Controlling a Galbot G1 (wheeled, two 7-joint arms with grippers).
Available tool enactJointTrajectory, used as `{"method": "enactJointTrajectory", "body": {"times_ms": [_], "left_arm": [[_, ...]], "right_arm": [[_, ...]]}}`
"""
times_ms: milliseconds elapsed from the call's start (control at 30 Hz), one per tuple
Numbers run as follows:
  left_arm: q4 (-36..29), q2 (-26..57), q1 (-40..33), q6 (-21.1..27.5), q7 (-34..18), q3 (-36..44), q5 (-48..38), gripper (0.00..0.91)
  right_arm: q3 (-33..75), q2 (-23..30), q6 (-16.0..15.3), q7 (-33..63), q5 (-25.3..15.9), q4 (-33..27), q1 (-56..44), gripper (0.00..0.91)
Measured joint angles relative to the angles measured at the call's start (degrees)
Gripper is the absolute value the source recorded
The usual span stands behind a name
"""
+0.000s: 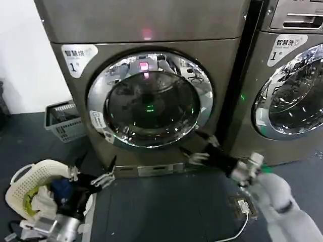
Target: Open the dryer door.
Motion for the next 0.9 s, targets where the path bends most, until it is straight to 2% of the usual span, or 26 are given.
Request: {"method": "enactJointTrajectory", "body": {"times_ms": [133, 233, 567, 700, 900], "left_arm": [[-0.4, -0.4, 0.8, 0.0, 0.0, 0.2, 0.2, 0.907], [-0.4, -0.5, 1.2, -0.2, 0.1, 0.2, -0.2, 0.907], [-0.5, -1.0, 1.3, -0.5, 0.1, 0.2, 0.8, 0.907], [-1.0, -1.2, 1.5, -0.5, 0.1, 0.3, 1.3, 0.907], [-1.8, -1.3, 1.8, -0.3, 0.0, 0.4, 1.4, 0.907]], "right_arm": [[-4.7, 0.6, -0.1, -0.4, 0.3, -2.5, 5.2, 0.907], [-7.8, 1.3, 1.3, 0.0, 0.4, -4.0, 8.1, 0.907], [-15.2, 6.5, -1.4, 4.2, 0.6, -9.6, 15.0, 0.907], [-17.4, 8.5, -1.1, 5.9, -2.2, -11.8, 16.7, 0.907], [-20.5, 10.8, -2.3, 6.6, -5.6, -14.2, 18.4, 0.907]]}}
